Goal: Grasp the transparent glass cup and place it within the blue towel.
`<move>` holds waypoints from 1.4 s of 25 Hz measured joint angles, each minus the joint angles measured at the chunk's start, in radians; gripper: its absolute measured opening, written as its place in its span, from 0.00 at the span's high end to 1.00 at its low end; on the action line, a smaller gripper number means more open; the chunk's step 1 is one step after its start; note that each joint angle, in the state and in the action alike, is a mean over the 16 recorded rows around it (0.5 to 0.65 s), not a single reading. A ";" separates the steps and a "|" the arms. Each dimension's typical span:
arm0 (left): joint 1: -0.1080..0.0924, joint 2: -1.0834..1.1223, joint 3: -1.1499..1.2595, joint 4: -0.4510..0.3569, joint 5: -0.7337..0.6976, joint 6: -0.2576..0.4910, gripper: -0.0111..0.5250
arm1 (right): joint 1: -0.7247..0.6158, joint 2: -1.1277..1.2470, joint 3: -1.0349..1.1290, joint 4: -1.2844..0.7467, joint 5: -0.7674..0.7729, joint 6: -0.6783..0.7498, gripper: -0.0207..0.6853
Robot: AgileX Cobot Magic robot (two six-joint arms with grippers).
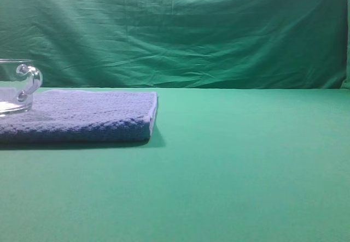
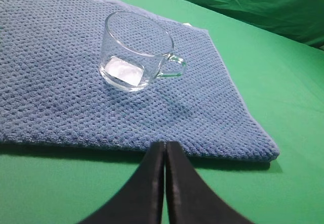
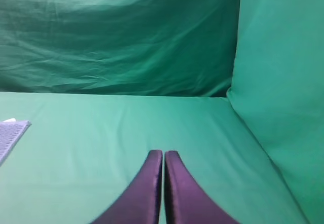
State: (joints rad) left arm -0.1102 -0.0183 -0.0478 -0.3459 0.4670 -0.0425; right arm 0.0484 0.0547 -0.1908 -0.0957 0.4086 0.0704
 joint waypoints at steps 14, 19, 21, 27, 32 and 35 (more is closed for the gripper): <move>0.000 0.000 0.000 0.000 0.000 0.000 0.98 | -0.002 -0.063 0.205 0.008 -0.012 -0.001 0.97; 0.000 0.000 0.000 0.000 0.000 0.000 0.98 | -0.002 -0.063 0.218 0.009 -0.012 -0.002 0.97; 0.000 0.000 0.000 0.000 0.000 0.000 0.98 | -0.002 -0.063 0.218 0.009 -0.012 -0.002 0.97; 0.000 0.000 0.000 0.000 0.000 0.000 0.98 | -0.002 -0.063 0.218 0.009 -0.012 -0.003 0.97; 0.000 0.000 0.000 0.000 0.000 0.000 0.98 | -0.002 -0.063 0.218 0.009 -0.012 -0.003 0.97; 0.000 0.000 0.000 0.000 0.000 0.000 0.98 | -0.002 -0.063 0.218 0.009 -0.012 -0.004 0.97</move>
State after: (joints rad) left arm -0.1102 -0.0183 -0.0478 -0.3459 0.4670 -0.0425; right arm 0.0468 -0.0082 0.0272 -0.0871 0.3969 0.0669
